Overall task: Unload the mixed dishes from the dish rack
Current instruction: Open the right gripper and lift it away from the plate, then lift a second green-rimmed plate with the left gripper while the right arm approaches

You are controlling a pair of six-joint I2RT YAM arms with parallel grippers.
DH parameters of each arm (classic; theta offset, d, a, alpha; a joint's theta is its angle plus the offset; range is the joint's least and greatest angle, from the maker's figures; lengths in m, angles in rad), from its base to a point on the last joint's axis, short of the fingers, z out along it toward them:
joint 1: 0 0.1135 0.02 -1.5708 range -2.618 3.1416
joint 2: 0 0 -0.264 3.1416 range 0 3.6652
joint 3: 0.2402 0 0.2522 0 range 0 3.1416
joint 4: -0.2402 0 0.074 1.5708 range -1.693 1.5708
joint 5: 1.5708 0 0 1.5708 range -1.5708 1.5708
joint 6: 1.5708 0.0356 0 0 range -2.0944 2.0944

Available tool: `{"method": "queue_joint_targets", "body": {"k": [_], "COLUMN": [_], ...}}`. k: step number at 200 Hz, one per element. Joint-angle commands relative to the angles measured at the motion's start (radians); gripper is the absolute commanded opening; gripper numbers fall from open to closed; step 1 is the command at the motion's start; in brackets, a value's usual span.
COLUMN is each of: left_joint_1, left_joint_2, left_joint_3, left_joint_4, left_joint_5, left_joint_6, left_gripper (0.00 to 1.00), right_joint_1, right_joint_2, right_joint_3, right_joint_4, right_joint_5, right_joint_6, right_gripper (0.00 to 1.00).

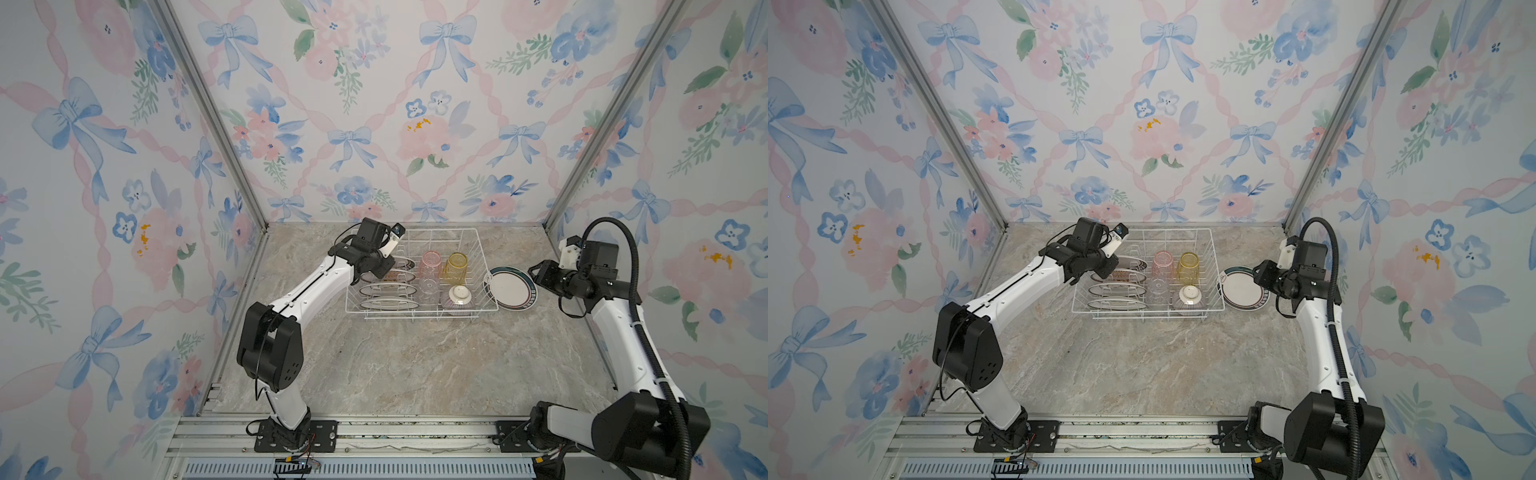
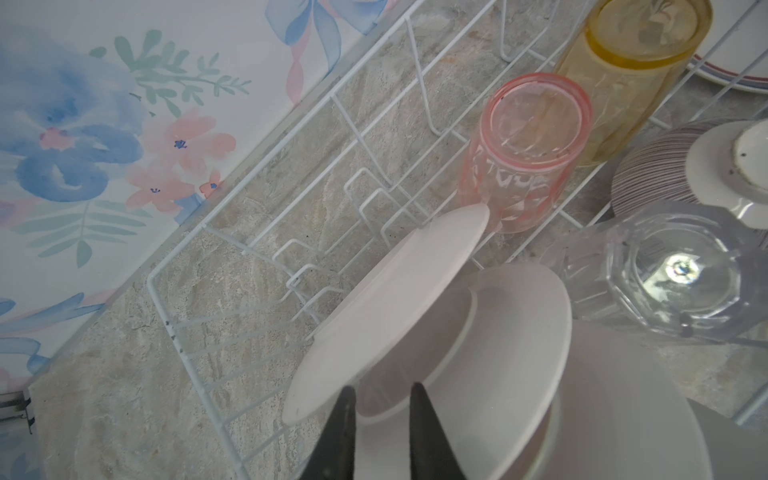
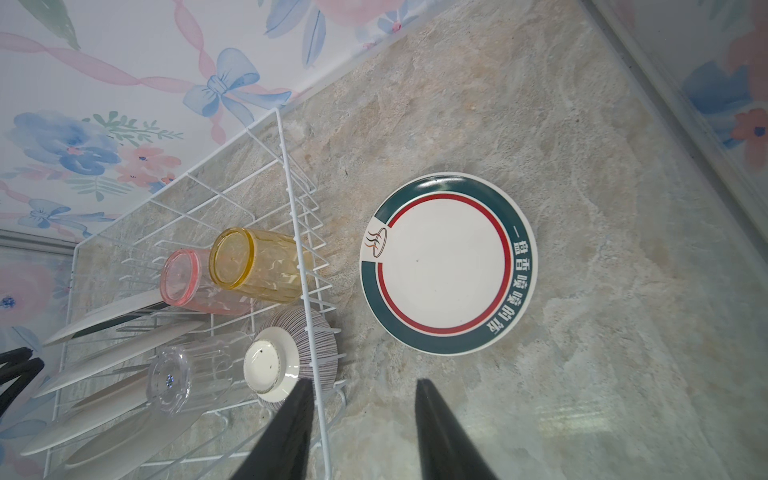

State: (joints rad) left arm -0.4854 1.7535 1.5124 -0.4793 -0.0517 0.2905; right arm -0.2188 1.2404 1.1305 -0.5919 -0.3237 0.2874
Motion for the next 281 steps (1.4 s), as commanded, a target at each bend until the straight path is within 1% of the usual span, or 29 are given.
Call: {"method": "queue_joint_targets", "body": {"k": [1,52,76,107,141,162,187,202,214,230,244,257,261,281], "left_joint_1": [-0.006,-0.001,0.011,0.037,0.063,0.076,0.091,0.099,0.104,0.112,0.120,0.123,0.126,0.134], "left_joint_2": [0.039,0.125,0.159,0.193,0.228,0.244,0.254,0.261,0.266,0.272,0.274,0.277,0.277,0.277], "left_joint_3": [0.045,0.111,0.139,0.170,0.194,0.207,0.222,0.230,0.235,0.239,0.241,0.242,0.242,0.244], "left_joint_4": [-0.022,-0.039,-0.043,-0.055,-0.062,-0.063,-0.062,-0.063,-0.062,-0.062,-0.061,-0.062,-0.061,-0.061], "left_joint_5": [0.009,-0.015,-0.016,0.012,0.019,0.034,0.076,0.103,0.122,0.147,0.166,0.182,0.187,0.206], "left_joint_6": [0.051,0.106,0.125,0.140,0.166,0.169,0.166,0.163,0.159,0.152,0.143,0.134,0.132,0.120], "left_gripper": [0.21,0.23,0.23,0.20,0.20,0.21,0.25,0.25,0.24,0.19,0.09,0.05,0.00,0.00], "right_joint_1": [0.009,0.010,0.010,0.010,0.010,0.009,0.008,0.009,0.009,0.008,0.009,0.008,0.008,0.009], "right_joint_2": [-0.024,-0.028,-0.024,-0.022,-0.014,-0.015,-0.015,-0.017,-0.018,-0.021,-0.023,-0.025,-0.025,-0.027], "right_joint_3": [0.029,0.025,0.025,0.022,0.020,0.015,0.011,0.008,0.006,0.002,0.000,-0.002,-0.002,-0.001], "right_joint_4": [-0.021,-0.010,-0.005,0.004,0.009,0.017,0.024,0.026,0.025,0.026,0.025,0.025,0.026,0.024], "right_joint_5": [0.010,0.000,-0.010,-0.011,-0.020,-0.022,-0.022,-0.023,-0.023,-0.023,-0.024,-0.026,-0.026,-0.028], "right_joint_6": [0.006,0.002,0.001,0.002,0.003,0.006,0.009,0.009,0.010,0.009,0.010,0.009,0.010,0.009], "right_gripper": [0.43,0.44,0.44,0.44,0.44,0.44,0.44,0.44,0.44,0.44,0.44,0.44,0.44,0.44]}}
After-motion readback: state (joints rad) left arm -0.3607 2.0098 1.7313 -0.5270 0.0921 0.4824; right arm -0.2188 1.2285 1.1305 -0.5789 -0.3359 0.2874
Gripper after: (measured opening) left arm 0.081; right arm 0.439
